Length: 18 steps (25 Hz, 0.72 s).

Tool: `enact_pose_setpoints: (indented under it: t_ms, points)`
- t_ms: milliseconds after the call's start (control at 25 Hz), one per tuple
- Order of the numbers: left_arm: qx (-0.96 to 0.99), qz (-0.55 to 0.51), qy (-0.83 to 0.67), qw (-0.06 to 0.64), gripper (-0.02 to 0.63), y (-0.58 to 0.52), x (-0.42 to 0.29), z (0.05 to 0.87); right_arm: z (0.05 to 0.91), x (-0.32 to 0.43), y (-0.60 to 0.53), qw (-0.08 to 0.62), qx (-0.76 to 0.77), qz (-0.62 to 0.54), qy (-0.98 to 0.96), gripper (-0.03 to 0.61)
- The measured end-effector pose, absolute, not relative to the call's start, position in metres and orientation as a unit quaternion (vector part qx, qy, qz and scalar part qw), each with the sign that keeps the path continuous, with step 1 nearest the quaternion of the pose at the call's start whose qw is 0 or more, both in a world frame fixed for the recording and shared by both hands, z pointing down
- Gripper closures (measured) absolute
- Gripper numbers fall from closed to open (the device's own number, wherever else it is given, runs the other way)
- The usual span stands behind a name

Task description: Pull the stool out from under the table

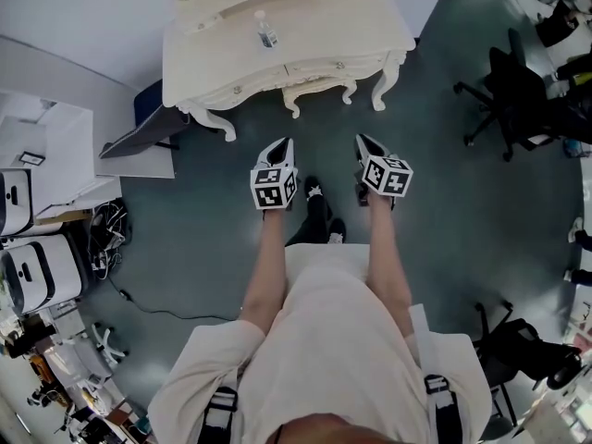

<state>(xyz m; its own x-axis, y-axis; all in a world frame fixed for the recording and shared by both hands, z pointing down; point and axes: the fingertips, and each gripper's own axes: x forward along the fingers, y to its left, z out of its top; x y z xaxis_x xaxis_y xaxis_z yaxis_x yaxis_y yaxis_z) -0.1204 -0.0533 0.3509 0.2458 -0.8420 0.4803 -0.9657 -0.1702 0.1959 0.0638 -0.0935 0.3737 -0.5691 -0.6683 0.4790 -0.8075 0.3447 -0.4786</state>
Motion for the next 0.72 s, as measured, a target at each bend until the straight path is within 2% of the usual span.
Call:
enact_pose_setpoints:
  t_ms: [360, 720]
  points:
    - [0.751, 0.108, -0.602, 0.247, 0.598, -0.134, -0.154, 0.356, 0.374, 0.05, -0.169, 0.126, 0.484, 0.324, -0.803, 0.532]
    - [0.76, 0.097, -0.592, 0.252, 0.598, -0.203, -0.171, 0.36, 0.376, 0.054, -0.226, 0.109, 0.534, 0.325, -0.773, 0.533]
